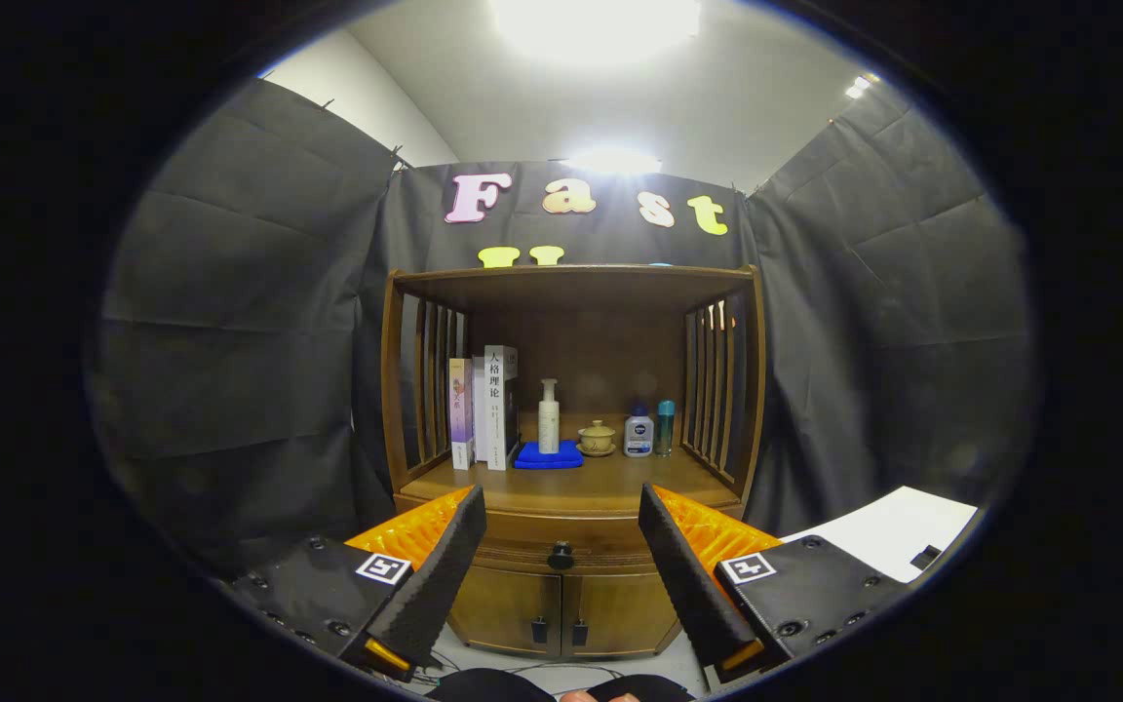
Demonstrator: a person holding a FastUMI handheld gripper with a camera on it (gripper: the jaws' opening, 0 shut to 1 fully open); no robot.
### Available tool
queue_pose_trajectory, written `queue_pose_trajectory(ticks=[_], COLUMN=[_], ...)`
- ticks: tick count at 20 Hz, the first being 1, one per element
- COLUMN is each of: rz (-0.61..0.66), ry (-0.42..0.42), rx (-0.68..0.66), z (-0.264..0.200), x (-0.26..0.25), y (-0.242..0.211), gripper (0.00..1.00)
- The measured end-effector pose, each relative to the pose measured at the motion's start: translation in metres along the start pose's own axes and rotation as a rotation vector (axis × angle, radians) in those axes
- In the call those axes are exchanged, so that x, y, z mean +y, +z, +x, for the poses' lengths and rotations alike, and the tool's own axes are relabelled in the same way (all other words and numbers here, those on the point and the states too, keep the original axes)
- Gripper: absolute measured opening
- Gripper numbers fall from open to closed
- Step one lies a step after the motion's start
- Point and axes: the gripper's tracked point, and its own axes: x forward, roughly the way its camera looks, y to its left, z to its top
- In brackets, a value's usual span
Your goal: Pull open the drawer, take out the items inside it, and place them on the countertop above the cabinet.
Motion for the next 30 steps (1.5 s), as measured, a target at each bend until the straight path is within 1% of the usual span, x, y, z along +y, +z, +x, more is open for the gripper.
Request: queue_pose_trajectory(ticks=[8,12,16,21,26,30], rz=[0.01,0.024,0.037,0.089,0.047,0.053], ry=[0.002,0.011,0.006,0.018,0.018,0.033], rx=[0.016,0.05,0.075,0.105,0.128,0.166], z=[0.008,0.027,0.051,0.081,0.114,0.141], x=[0.003,0.006,0.005,0.007,0.006,0.008], y=[-0.009,-0.021,-0.033,-0.046,-0.063,-0.084], gripper=[0.99,0.99,1.0,0.99,0.99,0.99])
